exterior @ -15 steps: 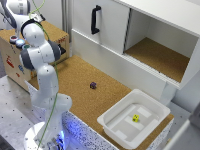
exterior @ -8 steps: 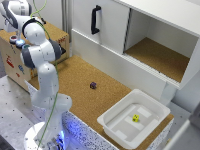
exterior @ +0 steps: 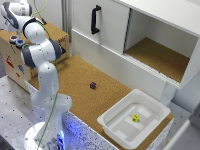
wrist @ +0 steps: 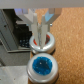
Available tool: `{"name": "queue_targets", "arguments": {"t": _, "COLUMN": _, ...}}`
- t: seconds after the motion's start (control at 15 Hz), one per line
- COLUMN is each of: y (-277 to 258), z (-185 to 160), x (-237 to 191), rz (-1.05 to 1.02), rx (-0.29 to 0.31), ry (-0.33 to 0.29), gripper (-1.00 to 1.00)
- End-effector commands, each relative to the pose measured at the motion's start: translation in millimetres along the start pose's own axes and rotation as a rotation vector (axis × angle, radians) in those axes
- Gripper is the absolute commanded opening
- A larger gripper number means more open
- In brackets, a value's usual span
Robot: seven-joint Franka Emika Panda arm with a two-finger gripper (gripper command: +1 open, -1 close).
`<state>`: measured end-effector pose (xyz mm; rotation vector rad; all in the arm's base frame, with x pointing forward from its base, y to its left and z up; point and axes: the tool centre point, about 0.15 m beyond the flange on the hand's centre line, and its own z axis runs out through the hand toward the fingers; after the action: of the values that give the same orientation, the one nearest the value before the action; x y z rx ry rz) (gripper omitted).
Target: Switch off the blue light
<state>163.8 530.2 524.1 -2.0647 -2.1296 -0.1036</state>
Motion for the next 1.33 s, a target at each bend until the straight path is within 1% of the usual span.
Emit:
{"name": "queue_targets", "arguments": {"t": 0.0, "y": 4.1, "z": -74.3, "x": -19.9, "rz": 0.086, "rx": -0.015, "ry": -0.026, "gripper": 1.00}}
{"name": "queue_targets", "arguments": {"t": 0.07, "y": 6.4, "z": -74.1, "x": -24.1, "rz": 0.116, "rx": -0.026, "ry": 0.014, "gripper": 1.00}}
{"name": "queue_targets", "arguments": {"t": 0.2, "y": 9.9, "z": -75.5, "x": -32.7, "rz": 0.135, "rx": -0.057, "ry": 0.030, "gripper": 1.00}}
{"name": "queue_targets", "arguments": {"t": 0.33, "y": 16.4, "z": -79.4, "x": -53.0, "rz": 0.178, "rx": -0.083, "ry": 0.045, "gripper": 1.00}}
{"name": "queue_targets", "arguments": {"t": 0.47, "y": 26.4, "z": -86.3, "x": -75.4, "rz": 0.223, "rx": -0.113, "ry": 0.071, "gripper": 1.00}}
{"name": "queue_targets", "arguments": {"t": 0.53, "y": 28.3, "z": -89.2, "x": -77.0, "rz": 0.239, "rx": -0.125, "ry": 0.092, "gripper": 1.00}}
{"name": "queue_targets", "arguments": {"t": 1.07, "y": 28.3, "z": -89.2, "x": -77.0, "rz": 0.239, "rx": -0.125, "ry": 0.092, "gripper": 1.00}}
{"name": "queue_targets", "arguments": {"t": 1.13, "y": 30.8, "z": -90.3, "x": -62.0, "rz": 0.234, "rx": -0.105, "ry": 0.020, "gripper": 1.00}}
{"name": "queue_targets", "arguments": {"t": 1.2, "y": 37.4, "z": -88.5, "x": -64.3, "rz": 0.260, "rx": -0.106, "ry": 0.012, "gripper": 1.00}}
{"name": "queue_targets", "arguments": {"t": 1.27, "y": 50.7, "z": -83.9, "x": -71.6, "rz": 0.329, "rx": -0.076, "ry": 0.006, "gripper": 1.00}}
